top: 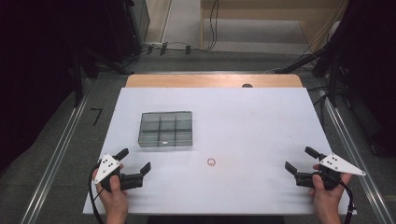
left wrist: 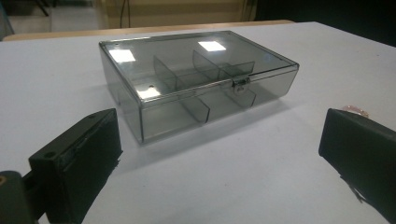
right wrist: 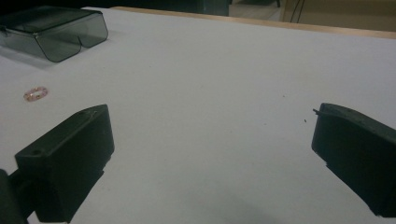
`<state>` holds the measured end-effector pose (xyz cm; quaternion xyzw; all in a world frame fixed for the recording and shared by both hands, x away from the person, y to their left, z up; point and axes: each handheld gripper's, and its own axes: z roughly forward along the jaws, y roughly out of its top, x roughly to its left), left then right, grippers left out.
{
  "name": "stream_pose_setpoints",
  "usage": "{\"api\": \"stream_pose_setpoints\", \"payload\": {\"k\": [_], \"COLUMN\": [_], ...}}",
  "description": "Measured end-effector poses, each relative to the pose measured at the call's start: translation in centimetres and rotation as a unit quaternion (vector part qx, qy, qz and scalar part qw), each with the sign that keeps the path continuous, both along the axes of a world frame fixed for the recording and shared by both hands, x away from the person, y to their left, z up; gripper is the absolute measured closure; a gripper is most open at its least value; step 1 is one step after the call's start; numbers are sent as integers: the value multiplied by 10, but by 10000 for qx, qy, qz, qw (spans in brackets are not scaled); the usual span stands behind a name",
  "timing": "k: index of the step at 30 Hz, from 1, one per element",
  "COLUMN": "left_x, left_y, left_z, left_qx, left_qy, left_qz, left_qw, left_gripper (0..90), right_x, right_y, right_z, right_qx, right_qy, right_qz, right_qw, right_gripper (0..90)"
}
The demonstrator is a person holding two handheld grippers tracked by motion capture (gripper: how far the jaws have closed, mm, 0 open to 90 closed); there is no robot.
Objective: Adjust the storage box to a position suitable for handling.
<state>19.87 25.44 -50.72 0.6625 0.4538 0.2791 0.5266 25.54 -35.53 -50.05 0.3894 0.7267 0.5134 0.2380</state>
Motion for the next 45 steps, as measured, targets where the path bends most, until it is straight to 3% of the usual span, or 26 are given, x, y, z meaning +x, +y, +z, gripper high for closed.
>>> {"api": "stream_pose_setpoints", "payload": {"k": [9, 13, 14, 20, 29, 36, 41, 43, 44, 45], "left_x": [2, 5, 7, 16, 42, 65, 82, 89, 96, 96], "left_y": [4, -2, -4, -8, -2, 2, 5, 7, 10, 10], "left_z": [6, 11, 15, 26, 37, 44, 43, 40, 38, 38], "left_qx": [-117, -14, -140, -222, -453, -490, -480, -455, -416, -416], "left_qy": [72, 153, 197, 306, 472, 567, 753, 873, 1061, 1061], "left_qz": [130, 124, 97, 153, 356, 539, 685, 712, 717, 717], "left_qw": [9998, 9998, 9997, 9992, 9972, 9957, 9936, 9926, 9909, 9909], "left_gripper": [8, 32, 34, 70, 233, 451, 567, 597, 650, 665], "right_x": [0, 0, 0, 0, 0, 0, 0, 0, 0, 0], "right_y": [0, 0, 0, 1, 1, 1, 1, 1, 2, 2], "right_z": [0, 0, 0, 0, 0, 0, -1, -1, -1, -1], "right_qx": [14, 27, 18, 7, 17, 28, 21, 10, 2, 2], "right_qy": [-18, -13, -24, -20, -16, -4, -6, -5, -8, -8], "right_qz": [12, 14, 15, 28, 8, -15, -20, -26, -27, -27], "right_qw": [10000, 10000, 10000, 10000, 10000, 10000, 10000, 10000, 10000, 10000], "right_gripper": [0, 0, 0, 0, 0, 0, 0, 0, 0, 0]}}
